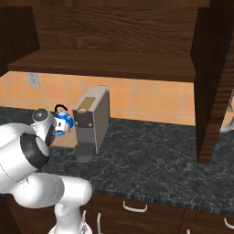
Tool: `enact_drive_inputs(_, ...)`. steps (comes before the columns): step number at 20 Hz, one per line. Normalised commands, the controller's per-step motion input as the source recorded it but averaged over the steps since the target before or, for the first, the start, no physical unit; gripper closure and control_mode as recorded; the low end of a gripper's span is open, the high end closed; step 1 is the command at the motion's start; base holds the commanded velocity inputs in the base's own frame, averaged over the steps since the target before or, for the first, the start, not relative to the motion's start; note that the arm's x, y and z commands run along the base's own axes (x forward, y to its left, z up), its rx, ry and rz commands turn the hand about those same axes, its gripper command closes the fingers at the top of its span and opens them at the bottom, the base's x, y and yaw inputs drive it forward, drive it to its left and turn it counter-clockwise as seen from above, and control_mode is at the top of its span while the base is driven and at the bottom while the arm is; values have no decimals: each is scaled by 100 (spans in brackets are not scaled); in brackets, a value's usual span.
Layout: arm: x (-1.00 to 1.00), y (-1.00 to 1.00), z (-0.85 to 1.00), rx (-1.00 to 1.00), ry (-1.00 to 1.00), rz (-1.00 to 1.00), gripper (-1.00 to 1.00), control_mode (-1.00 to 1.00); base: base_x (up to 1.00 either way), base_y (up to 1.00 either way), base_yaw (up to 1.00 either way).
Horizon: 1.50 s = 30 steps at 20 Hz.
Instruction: Pick the kettle from the counter and place it on the tray. Then pick the mug from the cabinet and place it on the tray. Then close the cabinet doors.
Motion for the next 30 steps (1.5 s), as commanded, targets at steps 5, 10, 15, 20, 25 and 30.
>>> enact_drive_inputs(5, 19, 5, -36, 0, 2, -5, 100, -100, 0, 0, 0)
enact_drive_inputs(10, 10, 14, -32, 0, 1, -8, 100, -100, 0, 0, 0)
enact_drive_inputs(15, 7, 18, -13, 0, 0, -10, 100, -100, 0, 0, 0)
enact_drive_inputs(20, 0, 26, 0, 0, 10, -13, 100, -100, 0, 0, 0)
enact_drive_inputs(25, 0, 18, 15, 0, 28, -15, -100, -100, 0, 0, 0)
enact_drive_inputs(30, -4, -2, 28, 0, 25, -15, -100, -100, 0, 0, 0)
